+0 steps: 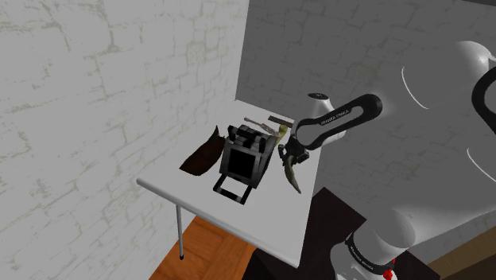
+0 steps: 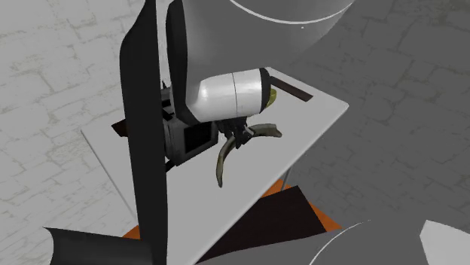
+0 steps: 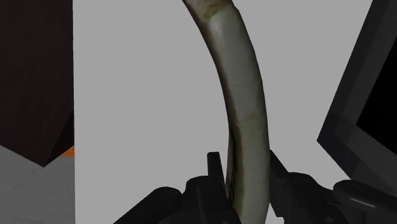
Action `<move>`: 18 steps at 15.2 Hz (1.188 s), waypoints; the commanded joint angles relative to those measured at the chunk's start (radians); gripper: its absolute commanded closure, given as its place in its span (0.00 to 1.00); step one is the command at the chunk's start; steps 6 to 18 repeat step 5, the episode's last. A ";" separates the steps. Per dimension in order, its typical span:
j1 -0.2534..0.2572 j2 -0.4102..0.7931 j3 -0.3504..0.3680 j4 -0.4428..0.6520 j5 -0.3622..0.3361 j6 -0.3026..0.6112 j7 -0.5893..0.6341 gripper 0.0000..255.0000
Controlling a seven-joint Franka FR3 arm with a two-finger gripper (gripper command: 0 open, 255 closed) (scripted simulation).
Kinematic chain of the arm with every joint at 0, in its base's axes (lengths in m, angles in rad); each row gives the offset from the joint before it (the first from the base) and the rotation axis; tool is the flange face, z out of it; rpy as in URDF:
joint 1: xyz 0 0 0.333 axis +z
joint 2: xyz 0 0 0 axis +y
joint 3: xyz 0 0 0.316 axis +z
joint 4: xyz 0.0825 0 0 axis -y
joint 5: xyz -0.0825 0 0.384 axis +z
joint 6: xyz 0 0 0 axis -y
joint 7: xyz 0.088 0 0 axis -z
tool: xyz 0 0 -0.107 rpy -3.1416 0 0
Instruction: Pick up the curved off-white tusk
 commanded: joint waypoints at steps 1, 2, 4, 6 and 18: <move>0.000 -0.027 -0.002 0.007 0.003 -0.034 -0.005 1.00; 0.000 -0.040 -0.003 0.011 0.004 -0.052 -0.006 1.00; 0.001 -0.056 -0.003 0.016 0.005 -0.072 -0.008 1.00; 0.001 -0.056 -0.003 0.016 0.005 -0.071 -0.008 1.00; 0.001 -0.056 -0.003 0.016 0.005 -0.071 -0.008 1.00</move>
